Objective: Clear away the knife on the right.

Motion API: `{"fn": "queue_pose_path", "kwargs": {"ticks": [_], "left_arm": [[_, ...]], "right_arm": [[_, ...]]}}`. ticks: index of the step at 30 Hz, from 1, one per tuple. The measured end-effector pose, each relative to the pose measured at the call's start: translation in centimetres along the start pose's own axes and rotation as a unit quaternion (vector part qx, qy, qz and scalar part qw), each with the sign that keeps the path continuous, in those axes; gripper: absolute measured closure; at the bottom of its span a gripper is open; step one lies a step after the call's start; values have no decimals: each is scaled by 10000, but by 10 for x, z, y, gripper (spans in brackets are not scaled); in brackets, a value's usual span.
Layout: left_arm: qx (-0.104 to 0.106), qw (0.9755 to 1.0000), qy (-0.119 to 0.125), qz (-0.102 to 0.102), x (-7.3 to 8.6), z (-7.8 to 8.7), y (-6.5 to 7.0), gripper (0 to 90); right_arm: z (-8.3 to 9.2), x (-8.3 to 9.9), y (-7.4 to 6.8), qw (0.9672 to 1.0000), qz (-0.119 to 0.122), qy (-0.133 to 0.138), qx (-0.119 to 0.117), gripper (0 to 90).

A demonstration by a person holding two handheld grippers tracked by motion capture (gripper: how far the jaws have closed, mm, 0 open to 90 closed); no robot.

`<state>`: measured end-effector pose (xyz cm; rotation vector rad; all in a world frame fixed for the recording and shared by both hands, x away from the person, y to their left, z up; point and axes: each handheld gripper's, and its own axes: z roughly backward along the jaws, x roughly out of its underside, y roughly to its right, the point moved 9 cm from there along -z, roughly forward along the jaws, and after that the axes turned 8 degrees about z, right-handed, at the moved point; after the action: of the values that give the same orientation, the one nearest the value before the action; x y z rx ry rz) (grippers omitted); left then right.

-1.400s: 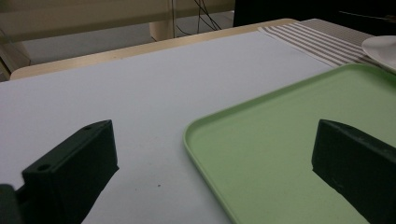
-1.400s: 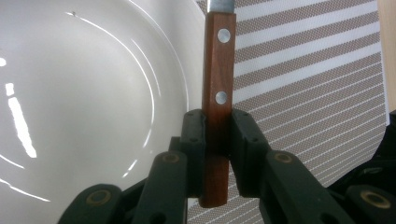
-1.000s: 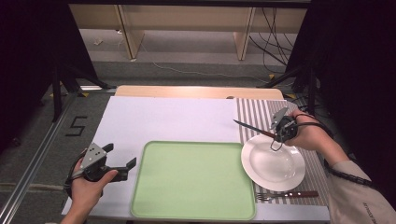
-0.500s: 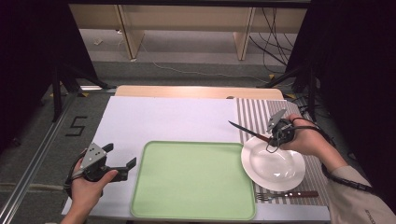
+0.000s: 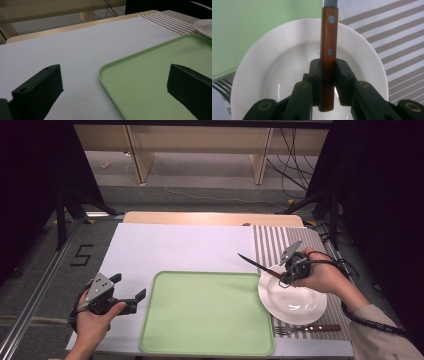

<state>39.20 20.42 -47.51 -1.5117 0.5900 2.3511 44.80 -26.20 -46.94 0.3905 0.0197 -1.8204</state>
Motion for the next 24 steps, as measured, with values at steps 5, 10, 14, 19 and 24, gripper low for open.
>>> {"fn": "queue_pose_path", "kwargs": {"ticks": [5,10,14,19,24], "left_arm": [[-1,10000,4,2,0,0,0,0],[-2,10000,5,0,0,0,0,0],[-1,10000,4,2,0,0,0,0],[0,10000,8,-11,0,0,0,0],[3,10000,7,-10,0,0,0,0]], "right_arm": [[1,-5,-7,10000,-80,7,-33,771],[0,-9,-15,9999,-95,15,-57,771],[0,-13,-21,9998,-138,35,-104,771],[1,-19,-29,9996,-225,69,-169,770],[1,-23,-37,9993,-276,95,-222,771]]}}
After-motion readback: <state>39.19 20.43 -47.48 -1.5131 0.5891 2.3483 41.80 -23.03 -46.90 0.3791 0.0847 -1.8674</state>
